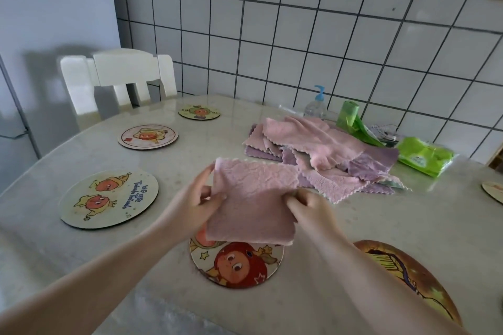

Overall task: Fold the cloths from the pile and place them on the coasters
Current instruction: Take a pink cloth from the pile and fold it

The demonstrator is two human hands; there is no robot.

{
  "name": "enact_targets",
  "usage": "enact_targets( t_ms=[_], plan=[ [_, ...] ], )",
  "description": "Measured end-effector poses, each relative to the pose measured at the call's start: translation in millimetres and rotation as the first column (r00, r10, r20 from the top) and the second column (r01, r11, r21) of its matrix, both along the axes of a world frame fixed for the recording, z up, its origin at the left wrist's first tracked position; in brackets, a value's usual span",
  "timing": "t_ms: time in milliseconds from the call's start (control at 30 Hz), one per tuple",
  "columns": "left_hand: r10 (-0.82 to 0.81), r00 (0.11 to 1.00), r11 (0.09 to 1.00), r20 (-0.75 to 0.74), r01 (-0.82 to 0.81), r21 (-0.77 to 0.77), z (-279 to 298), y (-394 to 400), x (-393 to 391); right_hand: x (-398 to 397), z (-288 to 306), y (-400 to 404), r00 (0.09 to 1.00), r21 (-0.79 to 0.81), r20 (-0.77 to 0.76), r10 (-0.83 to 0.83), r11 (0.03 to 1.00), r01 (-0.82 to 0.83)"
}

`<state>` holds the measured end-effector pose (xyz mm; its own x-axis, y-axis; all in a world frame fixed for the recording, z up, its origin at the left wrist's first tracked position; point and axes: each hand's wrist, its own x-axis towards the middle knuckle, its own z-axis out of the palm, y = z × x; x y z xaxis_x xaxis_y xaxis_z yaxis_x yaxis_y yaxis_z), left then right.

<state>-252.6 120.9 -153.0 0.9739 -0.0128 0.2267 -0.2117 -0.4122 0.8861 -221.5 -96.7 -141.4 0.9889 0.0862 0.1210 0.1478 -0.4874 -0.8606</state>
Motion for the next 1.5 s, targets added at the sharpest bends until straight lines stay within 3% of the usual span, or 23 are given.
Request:
enact_targets(
  t_ms=[67, 133, 300, 433, 533, 633, 833, 967, 1200, 1300, 1433, 1500],
  plan=[
    [0.023, 0.997, 0.997, -0.067, -0.028, -0.072, -2.9, 1.2, 14.5, 13.8, -1.2, 4.8, 0.998, -0.037, -0.047, -0.034, 0.999, 0.032],
    [0.052, 0.994, 0.998, -0.101, -0.057, -0.042, -8.9, 1.1, 27.4, 24.1, -3.8, 7.4, 0.996, -0.058, -0.074, -0.046, 0.997, 0.042],
    [0.056, 0.994, 0.980, -0.097, -0.037, 0.193, -11.6, -0.5, 37.3, 43.4, -14.1, 10.5, 0.993, -0.266, -0.108, -0.053, 0.964, 0.023],
    [0.089, 0.989, 0.948, -0.121, -0.047, 0.316, -6.2, -4.3, 40.3, 47.8, -15.4, 11.0, 0.986, -0.209, -0.154, -0.062, 0.978, 0.029],
    [0.071, 0.988, 0.910, -0.134, -0.009, 0.414, -0.6, -6.1, 41.4, 50.5, -17.2, 11.6, 0.997, -0.239, -0.071, 0.006, 0.971, -0.023],
    [0.055, 0.980, 0.928, -0.191, 0.021, 0.373, 1.7, -6.2, 43.0, 51.6, -21.3, 13.2, 0.999, -0.317, -0.014, 0.029, 0.948, -0.032],
    [0.060, 0.970, 0.955, -0.237, 0.014, 0.297, 4.2, -6.7, 42.1, 50.2, -23.1, 13.7, 0.998, -0.312, 0.019, -0.066, 0.948, 0.069],
    [0.081, 0.969, 0.941, -0.232, 0.002, 0.340, 4.0, -7.7, 42.0, 56.0, -22.9, 10.1, 0.978, -0.241, -0.070, -0.199, 0.954, 0.177],
    [0.142, 0.962, 0.933, -0.233, -0.052, 0.356, 0.5, -6.4, 47.4, 64.8, -19.2, 13.2, 0.961, -0.241, -0.175, -0.214, 0.956, 0.169],
    [0.102, 0.962, 0.899, -0.253, 0.020, 0.437, 3.1, -10.5, 45.4, 66.1, -18.4, 11.8, 0.962, -0.284, -0.156, -0.225, 0.943, 0.174],
    [0.077, 0.955, 0.926, -0.286, 0.038, 0.376, 9.7, -7.3, 42.9, 64.1, -14.5, 11.4, 0.969, -0.354, -0.122, -0.215, 0.921, 0.160],
    [0.128, 0.971, 0.864, -0.204, -0.008, 0.504, 9.0, -3.7, 42.8, 61.9, -13.1, 12.1, 0.978, -0.346, -0.024, -0.206, 0.920, 0.185]
  ],
)
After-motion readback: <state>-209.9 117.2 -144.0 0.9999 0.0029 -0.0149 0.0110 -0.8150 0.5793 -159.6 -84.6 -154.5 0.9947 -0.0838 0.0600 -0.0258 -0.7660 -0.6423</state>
